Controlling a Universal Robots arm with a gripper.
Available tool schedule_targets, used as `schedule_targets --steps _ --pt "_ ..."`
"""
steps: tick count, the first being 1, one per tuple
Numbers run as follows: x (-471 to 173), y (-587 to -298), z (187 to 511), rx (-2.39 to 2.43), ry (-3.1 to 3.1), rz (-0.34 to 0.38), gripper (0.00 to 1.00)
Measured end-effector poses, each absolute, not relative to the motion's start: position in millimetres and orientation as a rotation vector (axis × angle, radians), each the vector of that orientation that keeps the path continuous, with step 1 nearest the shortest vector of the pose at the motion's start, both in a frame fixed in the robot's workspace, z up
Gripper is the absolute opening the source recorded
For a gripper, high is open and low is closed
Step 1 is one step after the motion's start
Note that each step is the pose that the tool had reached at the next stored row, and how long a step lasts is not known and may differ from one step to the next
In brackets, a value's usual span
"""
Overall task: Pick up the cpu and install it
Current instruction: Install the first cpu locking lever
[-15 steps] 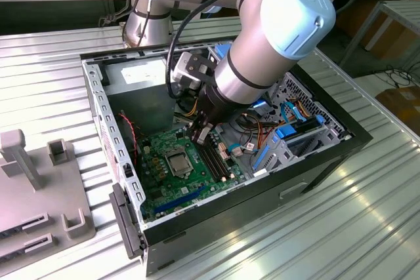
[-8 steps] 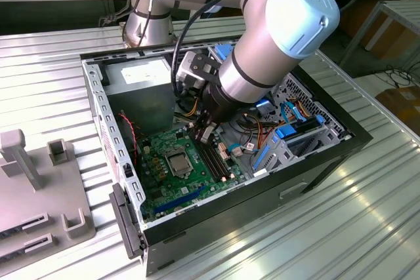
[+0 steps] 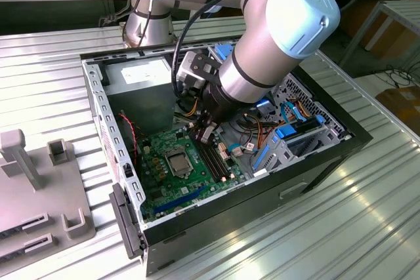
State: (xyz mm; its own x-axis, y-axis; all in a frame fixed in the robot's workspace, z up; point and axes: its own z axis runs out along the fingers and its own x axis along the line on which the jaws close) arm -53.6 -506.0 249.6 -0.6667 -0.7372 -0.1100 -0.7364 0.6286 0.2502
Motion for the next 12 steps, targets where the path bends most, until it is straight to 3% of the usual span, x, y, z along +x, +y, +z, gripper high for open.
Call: schedule_targets --steps 12 --pt "-53.0 -506.0 249.6 1.281 -2.832 -0.433 0.11"
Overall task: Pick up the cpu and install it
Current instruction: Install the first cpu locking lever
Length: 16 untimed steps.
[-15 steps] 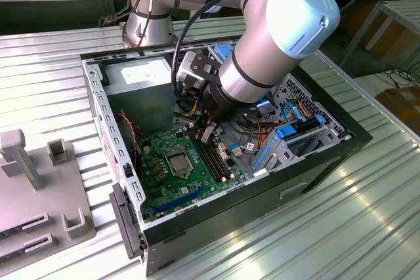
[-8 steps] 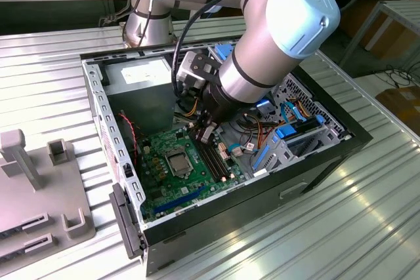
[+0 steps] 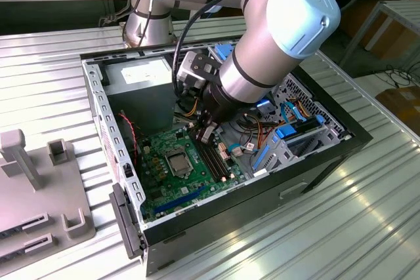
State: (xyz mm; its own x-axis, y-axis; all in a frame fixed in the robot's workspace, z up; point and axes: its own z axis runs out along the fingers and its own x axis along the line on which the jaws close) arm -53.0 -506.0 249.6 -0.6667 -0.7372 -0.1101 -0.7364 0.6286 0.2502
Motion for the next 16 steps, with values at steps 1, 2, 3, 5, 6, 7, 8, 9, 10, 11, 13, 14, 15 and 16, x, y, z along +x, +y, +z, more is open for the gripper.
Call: schedule_targets --steps 1,2,3,5,6,7,8,9,10,11,13,14,15,16 --pt "-53.0 -506.0 249.6 1.281 -2.832 -0.433 0.11" --pt "-52.9 -506.0 249.6 1.281 -2.832 -0.433 0.11" --pt "-52.9 -505.8 249.6 1.281 -2.832 -0.433 0.11" --pt "-52.8 -504.1 249.2 1.28 -2.833 -0.433 0.11" --pt "-52.5 -503.7 249.1 1.28 -2.833 -0.433 0.11" --pt "-51.4 -503.5 249.1 1.279 -2.833 -0.433 0.11" --pt "-48.4 -503.1 249.1 1.28 -2.833 -0.433 0.11" --pt "-46.8 -502.9 249.1 1.279 -2.833 -0.433 0.11" --pt "-45.5 -502.6 249.0 1.28 -2.833 -0.433 0.11" --pt "-45.4 -502.1 249.0 1.28 -2.833 -0.433 0.11" --pt "-45.4 -499.8 249.1 1.279 -2.833 -0.428 0.11" --pt "-45.0 -497.9 249.1 1.28 -2.832 -0.427 0.11" --pt "-44.7 -495.8 249.0 1.28 -2.832 -0.427 0.11" --pt "-44.0 -493.9 248.9 1.281 -2.832 -0.428 0.11"
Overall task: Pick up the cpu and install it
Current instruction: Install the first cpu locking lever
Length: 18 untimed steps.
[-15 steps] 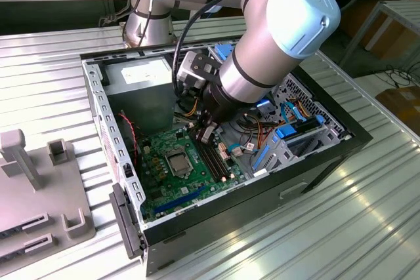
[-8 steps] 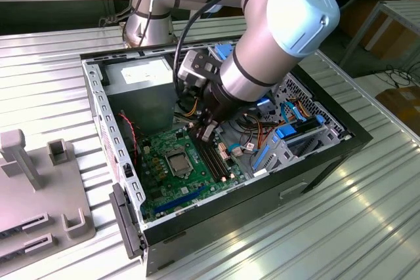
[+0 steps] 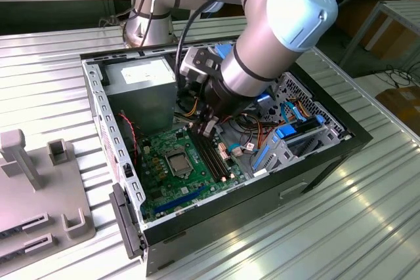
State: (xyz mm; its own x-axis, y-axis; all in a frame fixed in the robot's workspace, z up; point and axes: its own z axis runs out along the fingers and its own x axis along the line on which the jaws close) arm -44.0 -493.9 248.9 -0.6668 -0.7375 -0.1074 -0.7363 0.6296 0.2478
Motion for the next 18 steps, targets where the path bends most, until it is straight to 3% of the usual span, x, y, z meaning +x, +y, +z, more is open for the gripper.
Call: schedule_targets --steps 11,18 --pt "-41.8 -461.2 245.8 1.287 -2.827 -0.422 0.11" --pt "-45.3 -458.7 236.0 1.3 -2.82 -0.422 0.11"
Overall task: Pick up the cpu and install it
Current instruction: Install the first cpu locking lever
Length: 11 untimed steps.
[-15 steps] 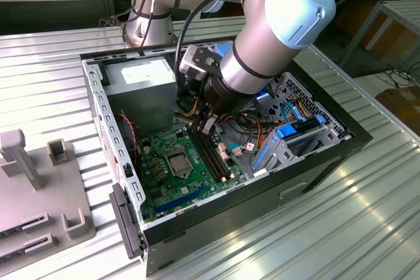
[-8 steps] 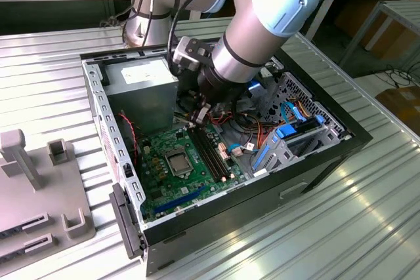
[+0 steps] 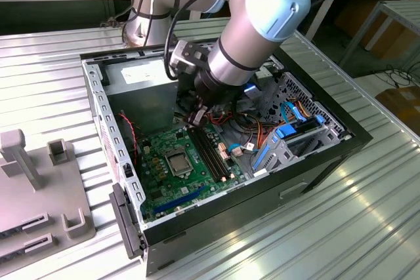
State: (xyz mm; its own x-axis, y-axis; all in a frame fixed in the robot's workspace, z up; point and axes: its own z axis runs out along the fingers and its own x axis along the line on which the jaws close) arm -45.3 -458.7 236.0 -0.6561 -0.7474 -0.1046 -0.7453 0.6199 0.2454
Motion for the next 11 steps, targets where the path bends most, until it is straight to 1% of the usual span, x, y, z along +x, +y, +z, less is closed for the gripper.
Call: schedule_targets --steps 11 --pt "-54.3 -459.0 236.0 1.388 -2.765 -0.403 0.11"
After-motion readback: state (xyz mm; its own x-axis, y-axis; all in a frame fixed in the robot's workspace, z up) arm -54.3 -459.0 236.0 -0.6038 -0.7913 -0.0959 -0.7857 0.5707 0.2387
